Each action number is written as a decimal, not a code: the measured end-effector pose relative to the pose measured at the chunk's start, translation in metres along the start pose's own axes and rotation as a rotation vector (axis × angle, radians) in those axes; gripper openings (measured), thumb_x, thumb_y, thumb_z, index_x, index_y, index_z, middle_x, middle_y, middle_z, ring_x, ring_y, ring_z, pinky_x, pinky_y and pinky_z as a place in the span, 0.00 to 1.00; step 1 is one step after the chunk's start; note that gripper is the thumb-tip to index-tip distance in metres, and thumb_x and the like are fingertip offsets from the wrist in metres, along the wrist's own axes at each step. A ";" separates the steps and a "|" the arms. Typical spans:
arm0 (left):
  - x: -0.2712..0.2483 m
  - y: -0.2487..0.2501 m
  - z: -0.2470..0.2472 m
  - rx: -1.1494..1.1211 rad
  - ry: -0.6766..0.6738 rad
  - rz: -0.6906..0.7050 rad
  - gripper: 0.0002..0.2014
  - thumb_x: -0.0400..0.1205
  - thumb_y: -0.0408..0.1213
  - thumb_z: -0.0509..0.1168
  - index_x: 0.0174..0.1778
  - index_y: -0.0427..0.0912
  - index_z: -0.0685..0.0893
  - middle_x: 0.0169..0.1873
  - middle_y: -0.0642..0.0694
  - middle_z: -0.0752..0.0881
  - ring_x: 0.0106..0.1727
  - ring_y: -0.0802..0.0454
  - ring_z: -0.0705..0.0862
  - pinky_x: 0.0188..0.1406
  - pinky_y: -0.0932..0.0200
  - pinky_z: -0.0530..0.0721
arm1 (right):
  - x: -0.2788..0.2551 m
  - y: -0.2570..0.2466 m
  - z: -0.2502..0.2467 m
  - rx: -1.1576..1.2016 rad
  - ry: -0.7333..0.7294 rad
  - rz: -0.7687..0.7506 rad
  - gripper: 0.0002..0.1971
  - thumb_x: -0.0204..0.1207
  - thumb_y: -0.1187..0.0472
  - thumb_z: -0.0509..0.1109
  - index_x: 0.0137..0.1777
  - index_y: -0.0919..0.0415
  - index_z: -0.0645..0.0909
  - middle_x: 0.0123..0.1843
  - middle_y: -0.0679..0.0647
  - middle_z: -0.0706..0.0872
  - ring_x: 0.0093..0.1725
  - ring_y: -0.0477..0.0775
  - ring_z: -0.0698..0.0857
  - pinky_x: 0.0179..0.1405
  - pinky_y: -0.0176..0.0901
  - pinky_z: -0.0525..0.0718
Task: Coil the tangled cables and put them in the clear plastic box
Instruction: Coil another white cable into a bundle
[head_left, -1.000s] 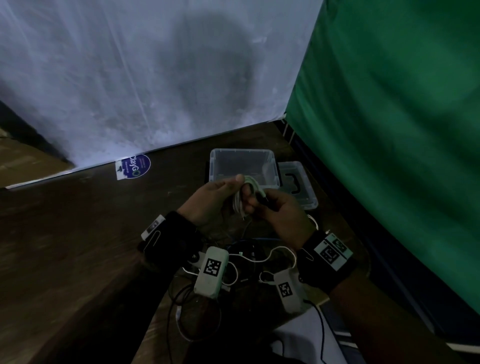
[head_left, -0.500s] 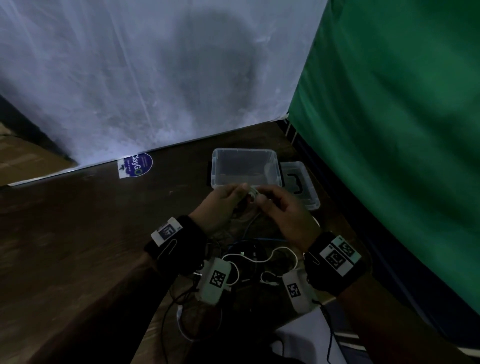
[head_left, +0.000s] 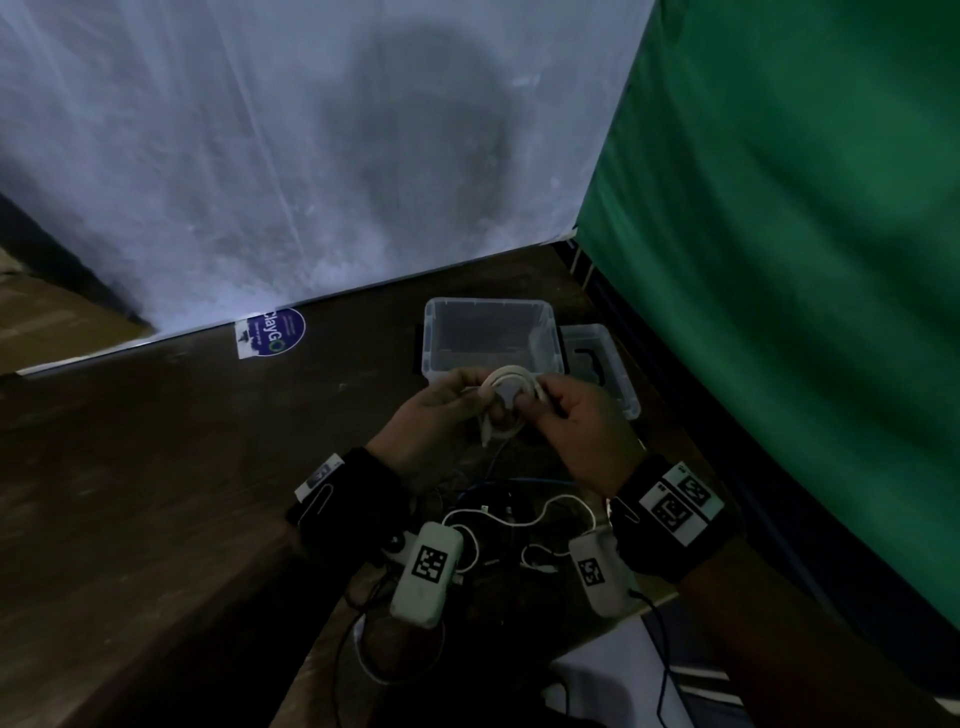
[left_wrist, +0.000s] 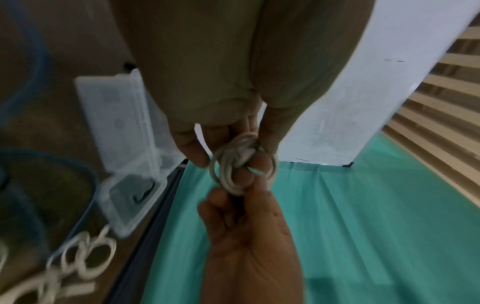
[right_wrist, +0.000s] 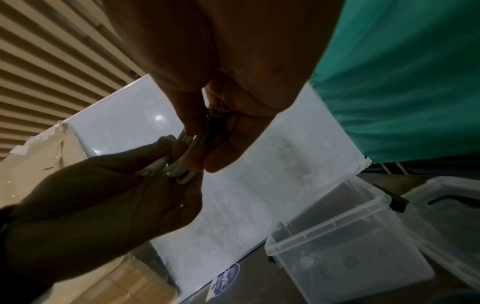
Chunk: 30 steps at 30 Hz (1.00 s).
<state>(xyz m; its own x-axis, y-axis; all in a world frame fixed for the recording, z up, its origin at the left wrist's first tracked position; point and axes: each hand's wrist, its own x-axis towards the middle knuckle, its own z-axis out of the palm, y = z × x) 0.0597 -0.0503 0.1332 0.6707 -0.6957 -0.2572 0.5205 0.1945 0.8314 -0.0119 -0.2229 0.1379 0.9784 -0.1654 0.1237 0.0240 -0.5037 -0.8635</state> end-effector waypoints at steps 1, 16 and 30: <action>0.000 -0.003 0.002 -0.011 0.037 -0.005 0.11 0.85 0.33 0.60 0.62 0.33 0.78 0.40 0.39 0.82 0.47 0.41 0.82 0.61 0.37 0.78 | -0.001 0.000 0.001 -0.010 -0.012 0.000 0.11 0.83 0.55 0.68 0.51 0.62 0.87 0.41 0.60 0.89 0.41 0.53 0.87 0.38 0.42 0.85; 0.008 -0.005 0.008 0.354 0.130 0.067 0.05 0.86 0.31 0.60 0.53 0.42 0.80 0.41 0.35 0.80 0.39 0.46 0.79 0.40 0.55 0.78 | 0.013 0.013 -0.016 -0.132 -0.094 0.014 0.10 0.79 0.61 0.73 0.59 0.56 0.88 0.55 0.45 0.88 0.55 0.44 0.86 0.60 0.45 0.85; 0.012 -0.009 0.008 0.486 0.121 0.108 0.04 0.86 0.30 0.59 0.54 0.35 0.72 0.38 0.43 0.80 0.35 0.55 0.80 0.31 0.65 0.80 | -0.004 -0.007 -0.010 0.536 -0.167 0.309 0.21 0.76 0.73 0.73 0.67 0.59 0.80 0.52 0.63 0.91 0.53 0.59 0.91 0.51 0.47 0.90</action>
<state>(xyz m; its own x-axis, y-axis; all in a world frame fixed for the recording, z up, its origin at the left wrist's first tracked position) 0.0591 -0.0663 0.1266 0.7783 -0.5990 -0.1881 0.1581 -0.1029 0.9820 -0.0182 -0.2269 0.1480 0.9744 -0.0791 -0.2103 -0.2070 0.0472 -0.9772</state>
